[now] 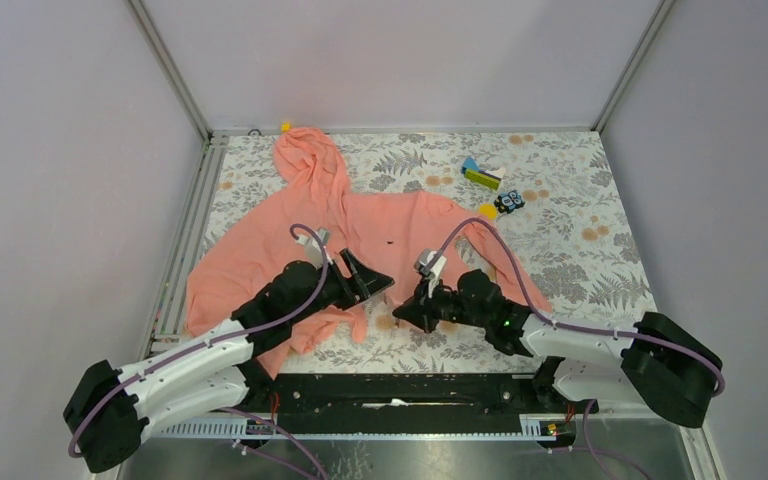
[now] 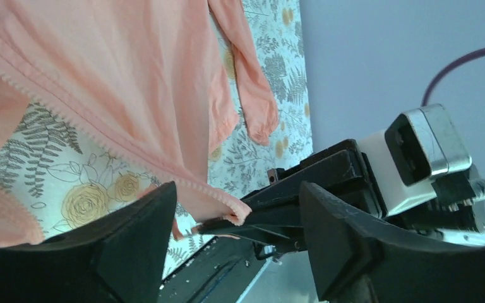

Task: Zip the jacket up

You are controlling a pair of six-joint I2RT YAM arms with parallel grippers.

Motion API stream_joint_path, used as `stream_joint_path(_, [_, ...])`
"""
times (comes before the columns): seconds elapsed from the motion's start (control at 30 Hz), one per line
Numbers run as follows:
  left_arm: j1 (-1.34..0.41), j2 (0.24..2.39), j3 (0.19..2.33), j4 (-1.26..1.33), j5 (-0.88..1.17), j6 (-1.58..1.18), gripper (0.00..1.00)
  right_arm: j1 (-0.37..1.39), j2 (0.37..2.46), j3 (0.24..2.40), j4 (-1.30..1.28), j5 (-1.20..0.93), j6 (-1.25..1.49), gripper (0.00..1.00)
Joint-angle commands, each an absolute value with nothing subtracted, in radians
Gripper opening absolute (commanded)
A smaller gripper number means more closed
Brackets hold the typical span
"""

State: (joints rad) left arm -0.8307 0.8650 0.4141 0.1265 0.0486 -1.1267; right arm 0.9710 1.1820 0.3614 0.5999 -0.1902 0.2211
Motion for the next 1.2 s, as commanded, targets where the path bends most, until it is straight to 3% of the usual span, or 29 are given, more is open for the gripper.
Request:
stream_joint_path(0.0, [-0.816,0.814,0.386,0.173,0.137,-1.071,0.76,0.85,1.156,0.309,0.797,-0.64,0.337,0.0])
stream_joint_path(0.13, [-0.816,0.785,0.324,0.275,0.227,-1.08,0.78,0.768,1.268,0.29,1.005,-0.853,0.466,0.0])
stream_joint_path(0.3, [-0.818,0.823,0.275,0.384,0.304,-1.129,0.77,0.743,1.41,0.29,1.227,-0.954,0.595,0.05])
stream_joint_path(0.57, [-0.841,1.003,0.286,0.552,0.349,-1.173,0.65,0.739,1.533,0.311,1.319,-0.993,0.66,0.05])
stream_joint_path(0.67, [-0.855,1.07,0.331,0.548,0.37,-1.148,0.48,0.739,1.537,0.31,1.285,-0.958,0.651,0.07])
stream_joint_path(0.73, [-0.857,1.092,0.344,0.552,0.37,-1.137,0.28,0.739,1.513,0.313,1.193,-0.903,0.625,0.16])
stream_joint_path(0.83, [-0.857,1.091,0.352,0.538,0.34,-1.124,0.01,0.739,1.417,0.353,0.818,-0.683,0.554,0.41])
stream_joint_path(0.97, [-0.857,1.09,0.364,0.472,0.277,-1.126,0.0,0.739,1.276,0.455,0.28,-0.354,0.59,0.69])
stream_joint_path(1.1, [-0.857,1.126,0.393,0.413,0.216,-1.15,0.0,0.738,1.174,0.487,0.064,-0.319,0.66,0.77])
stream_joint_path(1.13, [-0.857,1.135,0.402,0.407,0.202,-1.162,0.0,0.74,1.156,0.483,0.048,-0.339,0.683,0.82])
stream_joint_path(1.17, [-0.857,1.146,0.409,0.407,0.192,-1.175,0.0,0.744,1.141,0.481,0.029,-0.345,0.701,0.94])
